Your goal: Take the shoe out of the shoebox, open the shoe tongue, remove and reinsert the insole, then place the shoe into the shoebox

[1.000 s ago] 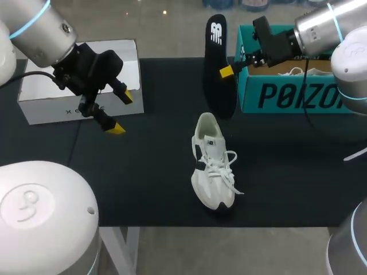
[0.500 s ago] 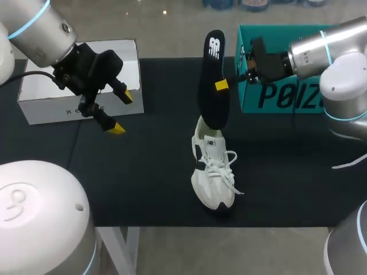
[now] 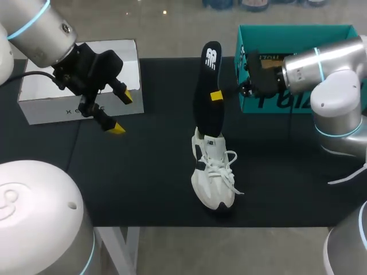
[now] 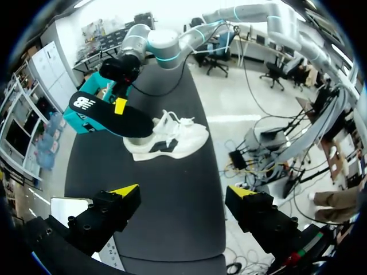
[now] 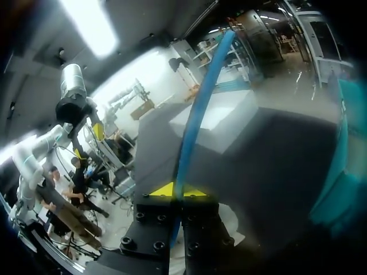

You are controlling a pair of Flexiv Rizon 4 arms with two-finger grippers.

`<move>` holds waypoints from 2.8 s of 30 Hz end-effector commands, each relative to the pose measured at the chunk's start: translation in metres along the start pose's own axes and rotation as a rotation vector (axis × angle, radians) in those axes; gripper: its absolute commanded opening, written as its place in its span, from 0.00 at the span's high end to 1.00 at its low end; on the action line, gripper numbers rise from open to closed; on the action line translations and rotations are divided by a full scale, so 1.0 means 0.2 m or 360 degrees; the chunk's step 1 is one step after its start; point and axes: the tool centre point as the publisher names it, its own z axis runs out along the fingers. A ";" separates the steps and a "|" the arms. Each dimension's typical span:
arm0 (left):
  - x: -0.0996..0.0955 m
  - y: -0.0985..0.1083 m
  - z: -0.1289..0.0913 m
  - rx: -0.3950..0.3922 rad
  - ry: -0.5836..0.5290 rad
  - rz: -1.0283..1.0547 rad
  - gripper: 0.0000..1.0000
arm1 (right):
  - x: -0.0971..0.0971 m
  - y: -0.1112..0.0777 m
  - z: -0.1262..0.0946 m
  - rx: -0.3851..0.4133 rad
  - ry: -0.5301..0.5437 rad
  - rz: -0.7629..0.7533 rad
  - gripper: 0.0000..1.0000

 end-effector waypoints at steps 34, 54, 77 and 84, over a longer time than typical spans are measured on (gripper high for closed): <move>0.00 0.00 0.00 -0.0003 0.0001 0.0001 0.00 | 0.04 -0.44 0.09 0.0172 -0.0012 0.0161 1.00; 0.00 0.00 0.00 -0.0003 0.0001 0.0001 0.00 | 0.03 -0.39 0.17 0.0261 -0.0048 0.0142 0.22; 0.00 0.00 0.00 -0.0003 0.0001 0.0001 0.00 | -0.07 -0.34 0.10 0.0199 -0.0110 0.0108 1.00; 0.00 0.00 0.00 -0.0003 0.0001 0.0001 0.00 | -0.02 -0.45 0.17 0.0227 -0.0035 0.0153 1.00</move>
